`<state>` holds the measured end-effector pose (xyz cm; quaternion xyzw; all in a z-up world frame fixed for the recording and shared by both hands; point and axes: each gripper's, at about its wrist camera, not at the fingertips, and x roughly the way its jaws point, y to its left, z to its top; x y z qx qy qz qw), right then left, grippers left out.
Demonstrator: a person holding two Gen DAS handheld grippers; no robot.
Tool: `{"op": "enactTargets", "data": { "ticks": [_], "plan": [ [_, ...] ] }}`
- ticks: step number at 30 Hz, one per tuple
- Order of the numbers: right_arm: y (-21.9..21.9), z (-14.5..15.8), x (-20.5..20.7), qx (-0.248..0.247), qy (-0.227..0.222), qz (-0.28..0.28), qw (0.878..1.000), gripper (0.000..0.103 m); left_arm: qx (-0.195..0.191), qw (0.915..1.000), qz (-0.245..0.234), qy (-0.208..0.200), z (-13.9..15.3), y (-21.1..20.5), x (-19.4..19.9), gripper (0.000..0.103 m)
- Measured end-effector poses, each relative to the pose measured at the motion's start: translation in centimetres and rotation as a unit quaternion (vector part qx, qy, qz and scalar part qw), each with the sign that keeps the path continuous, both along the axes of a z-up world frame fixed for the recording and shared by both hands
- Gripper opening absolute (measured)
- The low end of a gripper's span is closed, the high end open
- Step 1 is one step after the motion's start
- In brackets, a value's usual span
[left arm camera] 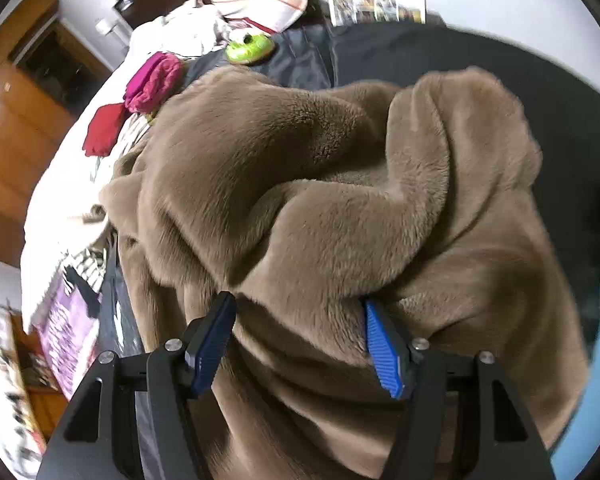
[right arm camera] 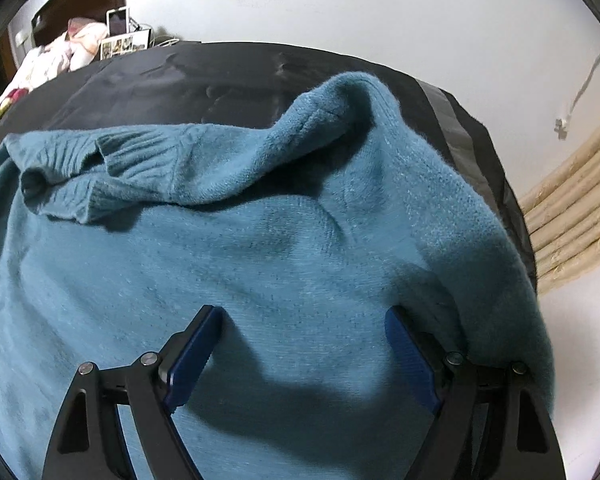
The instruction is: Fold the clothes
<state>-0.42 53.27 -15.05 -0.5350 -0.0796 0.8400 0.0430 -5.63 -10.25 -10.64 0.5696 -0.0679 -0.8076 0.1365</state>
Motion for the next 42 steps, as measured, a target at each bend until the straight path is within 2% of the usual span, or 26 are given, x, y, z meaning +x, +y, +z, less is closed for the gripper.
{"op": "enactTargets", "data": {
  "ticks": [6, 11, 15, 19, 21, 24, 27, 30, 33, 37, 42],
  "plan": [
    [0.2, 0.9, 1.3, 0.001, 0.001, 0.04, 0.999, 0.085, 0.049, 0.9962, -0.053, 0.048, 4.5, 7.3, 3.5, 0.068],
    [1.1, 2.1, 2.1, -0.01, 0.007, 0.069, 0.998, 0.085, 0.119, 0.9823, -0.121, 0.081, 8.2, 16.6, 5.7, 0.069],
    [1.8, 3.4, 2.1, 0.01, 0.019, 0.089, 0.996, 0.085, 0.18, 0.9687, -0.158, 0.065, 7.9, 23.8, 5.3, 0.069],
    [3.3, 3.6, 0.9, 0.027, 0.008, 0.08, 0.996, 0.085, 0.168, 0.9653, -0.197, 0.033, 4.8, 30.9, 3.8, 0.069],
    [3.0, 3.6, 0.8, 0.02, 0.003, 0.087, 0.996, 0.085, 0.151, 0.9673, -0.203, 0.016, 2.8, 33.0, 2.4, 0.069],
    [1.3, 3.5, 1.2, 0.009, 0.002, 0.11, 0.994, 0.085, 0.133, 0.9723, -0.192, 0.001, 0.7, 33.6, -0.3, 0.069],
    [0.8, 2.4, -1.4, 0.006, -0.003, 0.135, 0.991, 0.085, 0.116, 0.9771, -0.178, -0.012, -1.1, 33.8, -3.1, 0.069],
    [-0.2, 1.1, -3.4, 0.02, -0.015, 0.163, 0.986, 0.085, 0.106, 0.9796, -0.17, -0.016, -1.8, 34.0, -5.8, 0.069],
    [-1.0, 0.1, -5.1, 0.017, -0.025, 0.168, 0.985, 0.085, 0.104, 0.9803, -0.167, -0.017, -2.1, 34.2, -8.6, 0.069],
    [-0.5, 0.0, -7.4, -0.019, -0.019, 0.125, 0.992, 0.085, 0.117, 0.9818, -0.149, -0.018, -2.5, 33.6, -12.1, 0.069],
    [0.3, -0.2, -10.1, -0.054, -0.01, 0.051, 0.997, 0.085, 0.169, 0.9798, -0.108, -0.006, -2.5, 32.1, -15.7, 0.069]
  ]
}}
